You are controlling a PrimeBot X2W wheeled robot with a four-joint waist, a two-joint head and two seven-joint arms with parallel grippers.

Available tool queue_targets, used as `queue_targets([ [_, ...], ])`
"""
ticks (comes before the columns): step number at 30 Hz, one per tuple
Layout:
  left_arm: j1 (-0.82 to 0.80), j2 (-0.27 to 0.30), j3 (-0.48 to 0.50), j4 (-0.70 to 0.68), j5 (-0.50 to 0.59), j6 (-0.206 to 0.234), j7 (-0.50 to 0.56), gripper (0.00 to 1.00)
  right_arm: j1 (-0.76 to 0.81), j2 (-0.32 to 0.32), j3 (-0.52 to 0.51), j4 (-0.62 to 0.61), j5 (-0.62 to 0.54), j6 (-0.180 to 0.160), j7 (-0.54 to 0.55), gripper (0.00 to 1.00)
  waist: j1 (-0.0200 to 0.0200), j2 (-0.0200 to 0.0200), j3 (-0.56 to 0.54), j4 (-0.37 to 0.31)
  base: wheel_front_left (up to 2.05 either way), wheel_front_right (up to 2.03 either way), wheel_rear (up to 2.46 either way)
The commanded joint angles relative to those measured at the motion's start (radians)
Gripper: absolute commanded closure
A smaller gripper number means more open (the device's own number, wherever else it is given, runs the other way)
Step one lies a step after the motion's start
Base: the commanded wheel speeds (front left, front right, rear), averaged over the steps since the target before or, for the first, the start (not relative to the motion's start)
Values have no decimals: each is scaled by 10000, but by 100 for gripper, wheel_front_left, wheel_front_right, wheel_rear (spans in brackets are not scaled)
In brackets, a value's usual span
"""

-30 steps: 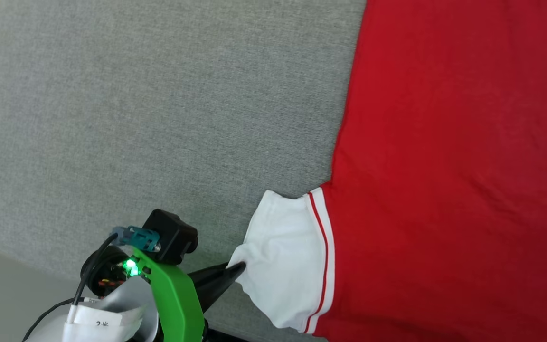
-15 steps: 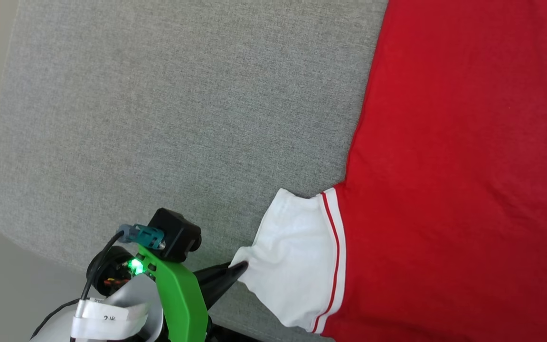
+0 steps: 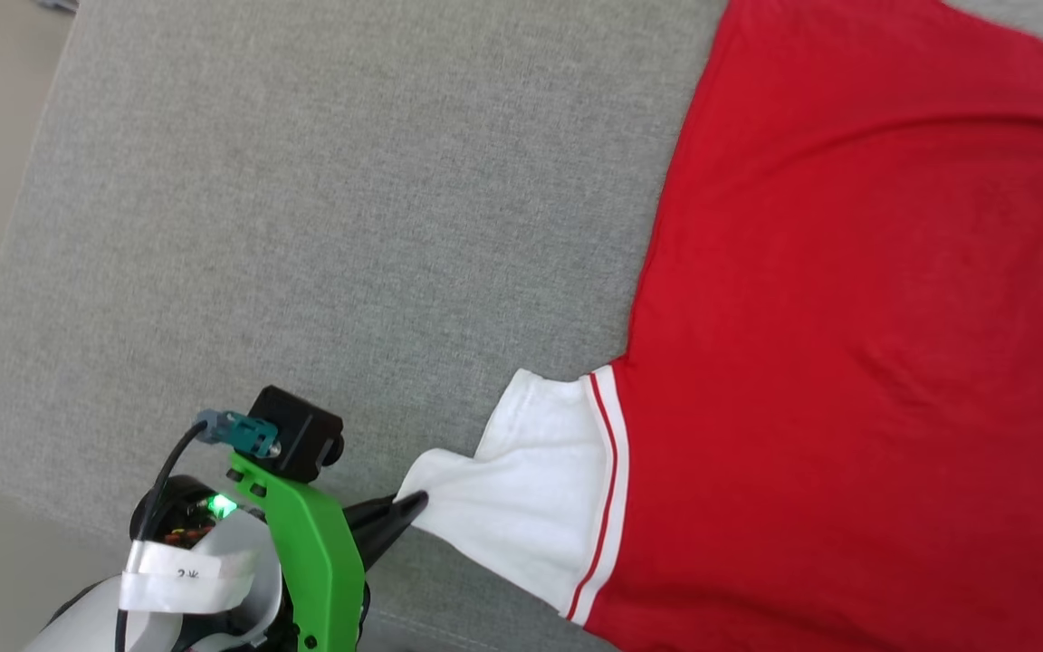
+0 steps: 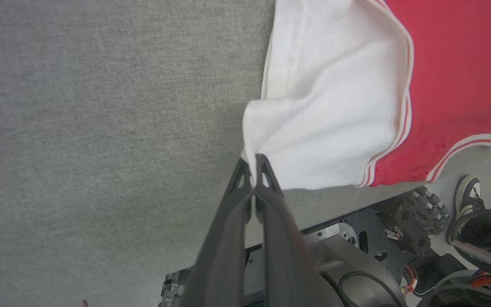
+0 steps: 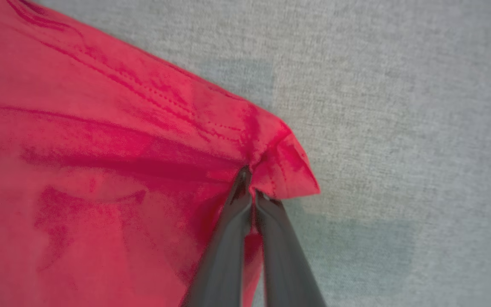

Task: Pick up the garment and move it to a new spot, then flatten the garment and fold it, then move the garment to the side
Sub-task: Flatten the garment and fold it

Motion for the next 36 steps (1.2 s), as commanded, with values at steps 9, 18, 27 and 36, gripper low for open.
queue_targets([
  [9,605,4,140,167,-483,229,-111,100,2987,81,-411,-361,809,-7,-225,100,-1,0,-2197,-1333,0,0,0],
  [18,1049,-111,204,254,-790,375,-313,100,5820,339,-1164,-2103,1382,-7,-108,100,-1,0,-3205,-1862,0,0,0],
  [27,1351,-473,427,312,-1027,529,-872,100,8271,1358,-2280,-4508,1592,-7,674,100,-1,0,-3597,-2101,0,0,0],
  [36,1202,-817,335,496,-954,428,-1137,100,9243,2301,-2502,-4969,1330,-7,834,100,-1,0,-3558,-2017,0,0,0],
])
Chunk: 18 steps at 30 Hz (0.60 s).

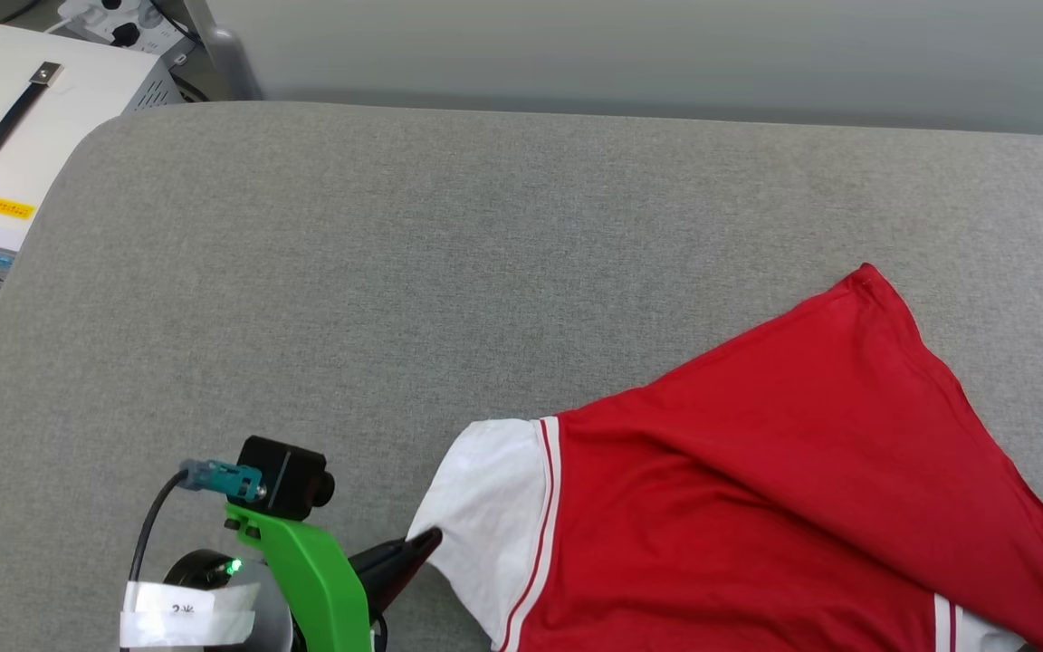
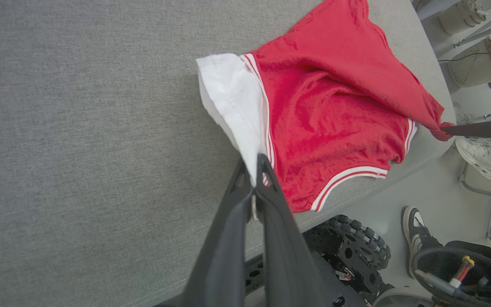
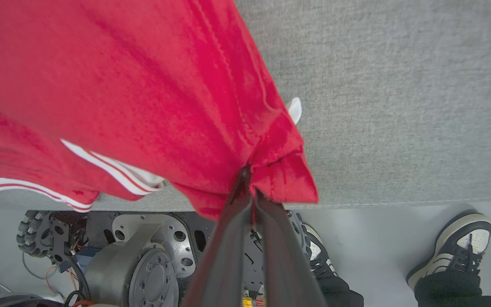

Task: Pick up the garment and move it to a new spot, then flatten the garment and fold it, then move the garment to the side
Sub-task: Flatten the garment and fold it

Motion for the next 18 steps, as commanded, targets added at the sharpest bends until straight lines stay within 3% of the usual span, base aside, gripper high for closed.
queue_targets([
  [1,-59,-73,-29,27,74,-88,-44,100,92,61,-2,25,-97,-7,-59,100,1,0,16,24,0,0,0],
  [2,-74,-84,-53,42,83,-104,-37,100,58,79,-21,24,-167,-7,-148,100,1,0,24,36,0,0,0],
  [3,-91,-90,-74,58,95,-119,-29,100,5,77,-12,11,-251,-7,-273,56,1,0,33,52,0,0,0],
  [4,-106,-91,-69,71,114,-116,-45,100,-41,82,13,20,-291,-7,-313,0,1,0,41,64,0,0,0],
  [18,-303,87,-103,-71,352,-139,22,100,-2108,-620,367,-1547,341,-7,620,0,1,0,641,596,0,0,0],
])
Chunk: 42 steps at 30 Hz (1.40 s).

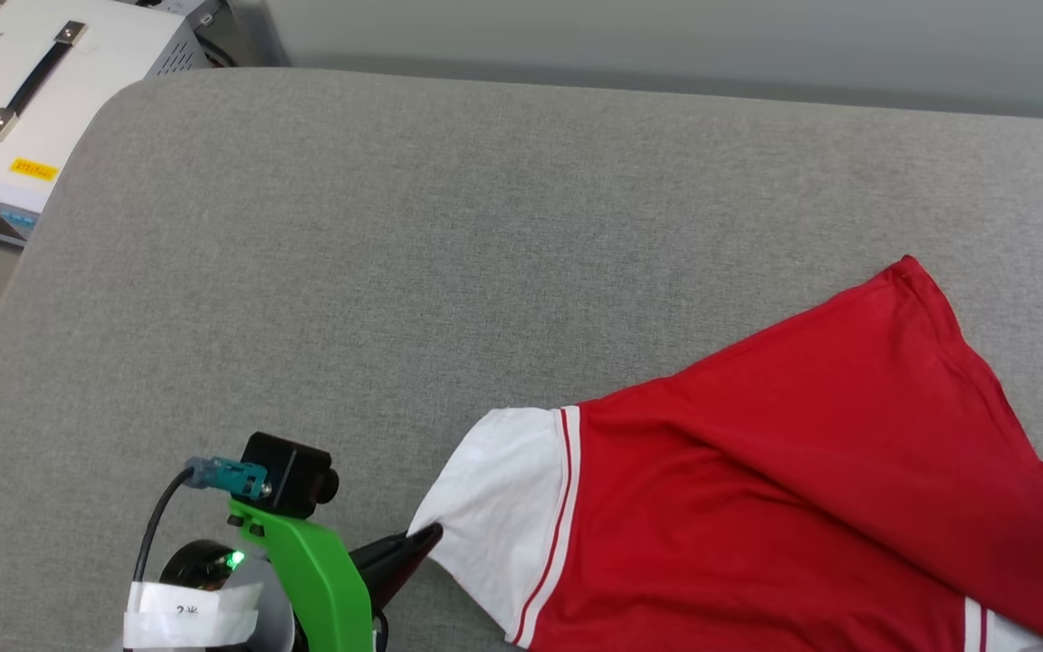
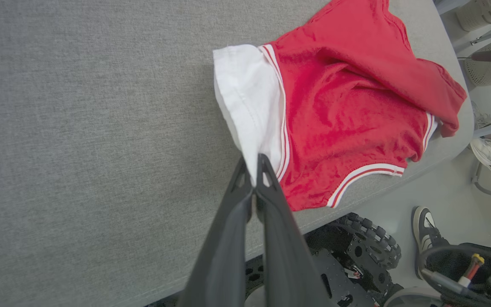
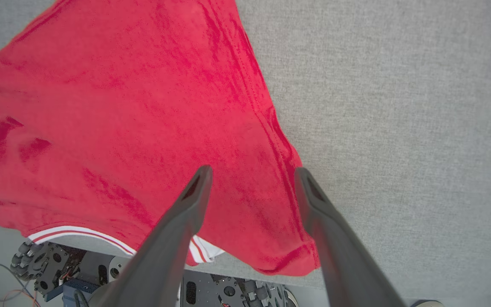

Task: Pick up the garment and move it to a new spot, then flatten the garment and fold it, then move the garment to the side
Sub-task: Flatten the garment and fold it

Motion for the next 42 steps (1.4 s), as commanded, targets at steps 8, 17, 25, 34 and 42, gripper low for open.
queue_targets([
  [8,-611,-84,-96,-415,241,-266,29,100,-2585,-343,787,101,-263,-7,781,0,1,0,1341,930,0,0,0],
  [17,-1107,-315,-340,-854,428,-530,97,100,-4766,-509,1466,1818,-1251,-7,876,0,1,0,2374,1891,0,0,0],
  [25,-1367,-609,-490,-711,457,-730,-13,100,-5125,-928,1698,3343,-1556,-7,522,0,1,0,2831,2332,0,0,0],
  [34,-1362,-709,-554,-382,389,-814,-99,100,-4443,-1228,2486,3935,-1353,-7,475,100,1,0,2707,2368,0,0,0],
  [42,-1374,-673,-465,-201,394,-792,-192,100,-4525,-1129,2374,4062,-1214,-7,-169,100,1,0,2339,2197,0,0,0],
])
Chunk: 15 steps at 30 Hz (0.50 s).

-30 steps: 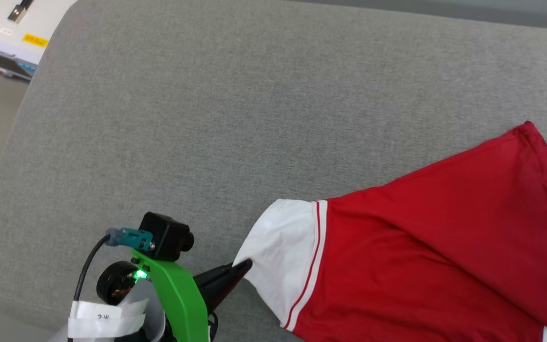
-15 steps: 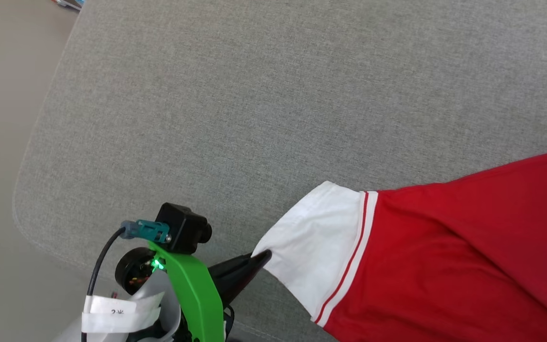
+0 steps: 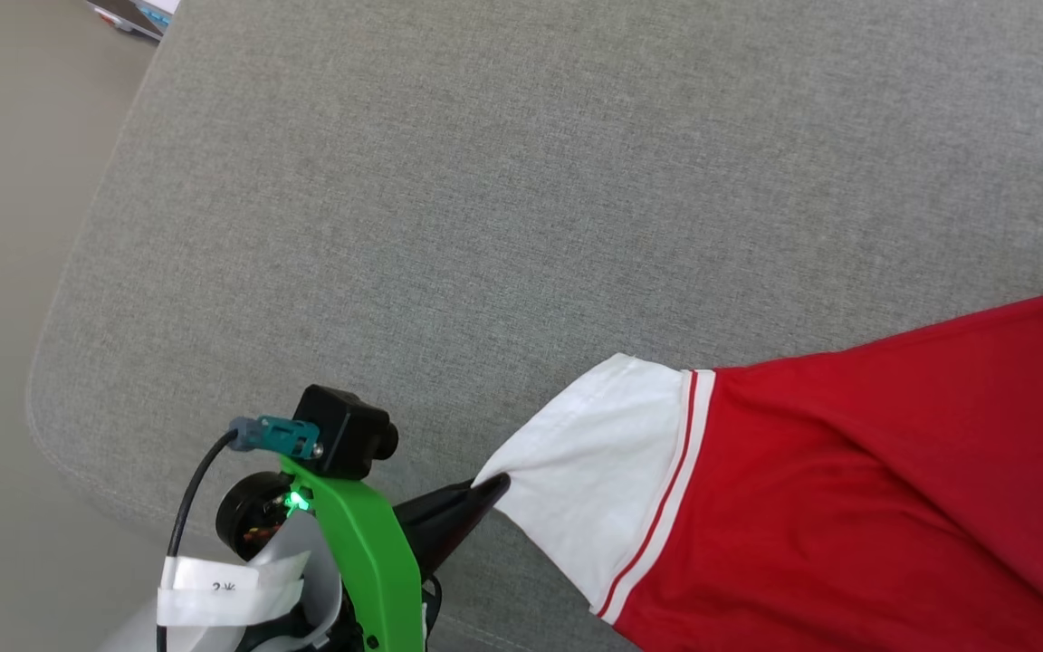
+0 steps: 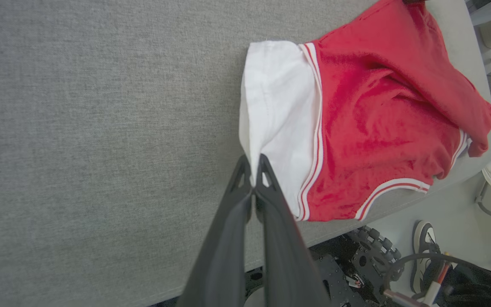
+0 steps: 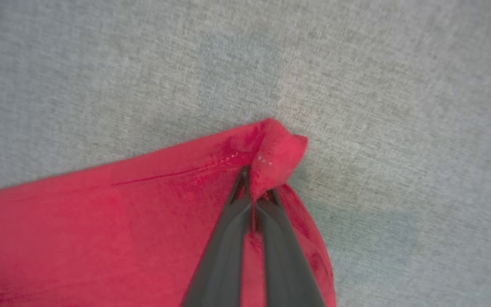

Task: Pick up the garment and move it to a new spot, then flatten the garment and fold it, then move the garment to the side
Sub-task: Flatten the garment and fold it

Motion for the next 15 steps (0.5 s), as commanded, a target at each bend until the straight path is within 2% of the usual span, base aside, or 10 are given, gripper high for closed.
queue_targets([
  [1,-166,-16,63,31,34,-17,-103,100,266,173,83,206,58,-7,-174,100,-1,0,-190,-124,0,0,0],
  [6,-162,30,252,187,24,46,-266,100,47,267,70,234,281,-7,-1109,100,-1,0,-741,-400,0,0,0],
  [11,-365,228,684,159,195,184,-536,100,30,-22,-8,71,801,-7,-2116,100,-1,0,-1615,-879,0,0,0],
  [15,-644,354,1038,38,333,368,-649,100,59,-135,-124,-166,1020,-7,-2521,100,-1,0,-2089,-1179,0,0,0],
])
